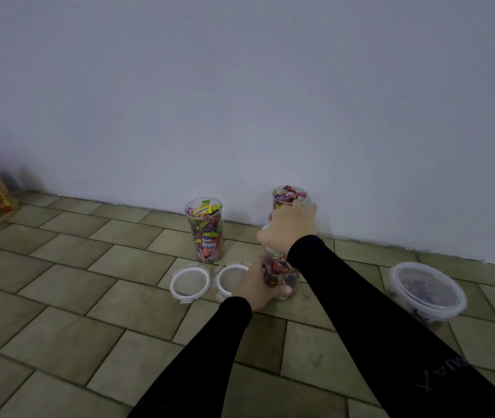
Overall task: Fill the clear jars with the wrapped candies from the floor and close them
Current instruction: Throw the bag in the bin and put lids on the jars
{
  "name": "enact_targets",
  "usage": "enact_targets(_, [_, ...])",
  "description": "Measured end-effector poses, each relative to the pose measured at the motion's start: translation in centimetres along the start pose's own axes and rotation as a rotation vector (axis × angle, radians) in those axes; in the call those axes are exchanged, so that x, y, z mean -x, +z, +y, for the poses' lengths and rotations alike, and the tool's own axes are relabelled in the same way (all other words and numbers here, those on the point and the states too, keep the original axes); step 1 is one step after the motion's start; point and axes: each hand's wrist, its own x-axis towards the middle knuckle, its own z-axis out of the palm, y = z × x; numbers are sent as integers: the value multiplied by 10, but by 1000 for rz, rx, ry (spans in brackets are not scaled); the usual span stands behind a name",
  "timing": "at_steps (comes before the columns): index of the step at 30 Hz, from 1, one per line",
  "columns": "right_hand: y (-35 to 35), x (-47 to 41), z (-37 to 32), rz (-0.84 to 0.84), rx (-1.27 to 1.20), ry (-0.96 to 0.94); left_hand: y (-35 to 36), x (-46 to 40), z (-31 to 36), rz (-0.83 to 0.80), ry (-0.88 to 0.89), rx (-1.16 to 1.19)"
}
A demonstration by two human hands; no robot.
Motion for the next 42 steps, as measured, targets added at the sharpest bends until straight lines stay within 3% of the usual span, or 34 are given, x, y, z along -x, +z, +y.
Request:
enact_targets(6, [11,3,-47,191,-228,-148,-42,24,-30,125,108,-146])
enact_targets(12, [54,-18,-93,12,-903,49,-107,40,-57,342,119,-545])
enact_targets(17, [84,-46,-113,-4,-1080,264,-134,46,-63,214,-59,-879])
enact_targets(21, [99,-67,-117,-6,-1176,280,-140,37,-63,62,-151,-1001])
enact_targets(24, [107,-78,-120,-5,-1236,236,-142,27,-63,-7,-206,-1014])
enact_targets(30, [114,-79,-117,77,-1212,171,-155,13,-42,-42,-153,-1039])
enact_targets(33, [119,-75,-110,175,-1141,193,-169,13,-27,54,-156,-953])
enact_targets(39, [118,-64,-97,137,-1060,226,-183,21,6,401,-14,-748])
enact_targets(42, [117,-54,-95,133,-1086,204,-186,26,19,525,116,-470])
